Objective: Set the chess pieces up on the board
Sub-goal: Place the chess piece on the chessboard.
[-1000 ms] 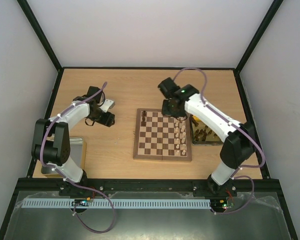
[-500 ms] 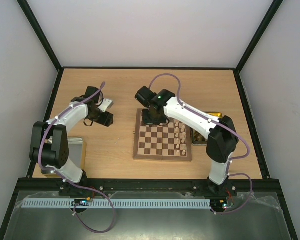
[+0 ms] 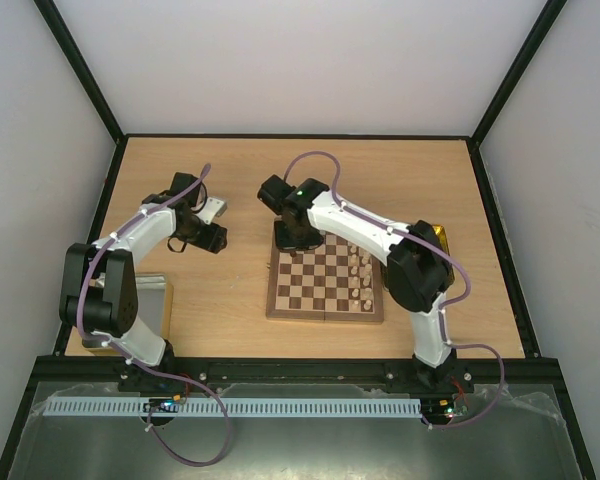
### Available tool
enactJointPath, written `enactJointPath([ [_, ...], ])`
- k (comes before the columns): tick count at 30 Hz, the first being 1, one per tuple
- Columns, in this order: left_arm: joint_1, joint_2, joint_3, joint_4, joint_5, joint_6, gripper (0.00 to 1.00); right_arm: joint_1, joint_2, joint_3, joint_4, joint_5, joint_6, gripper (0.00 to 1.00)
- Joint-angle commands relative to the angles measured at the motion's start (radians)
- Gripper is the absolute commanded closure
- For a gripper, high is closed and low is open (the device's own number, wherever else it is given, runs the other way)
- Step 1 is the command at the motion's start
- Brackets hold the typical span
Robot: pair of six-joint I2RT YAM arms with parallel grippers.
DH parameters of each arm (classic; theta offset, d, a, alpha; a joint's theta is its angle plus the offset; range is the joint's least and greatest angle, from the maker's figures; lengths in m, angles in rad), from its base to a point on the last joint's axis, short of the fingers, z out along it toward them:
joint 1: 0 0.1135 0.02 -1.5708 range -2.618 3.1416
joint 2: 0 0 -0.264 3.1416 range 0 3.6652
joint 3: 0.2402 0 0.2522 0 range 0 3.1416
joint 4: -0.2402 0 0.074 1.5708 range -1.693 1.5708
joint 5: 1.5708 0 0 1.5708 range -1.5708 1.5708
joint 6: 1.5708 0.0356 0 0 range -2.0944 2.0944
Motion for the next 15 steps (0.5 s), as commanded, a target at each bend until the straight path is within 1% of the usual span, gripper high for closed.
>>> enactJointPath([
  [1,0.007,-0.026,-0.015,0.001,-0.008,0.008,0.28,0.008,0.033,0.050,-0.028,0.015,-0.024,0.96],
  [15,0.010,-0.038,-0.017,-0.001,-0.005,0.007,0.28,0.012,0.077,0.056,-0.002,0.000,-0.028,0.96],
])
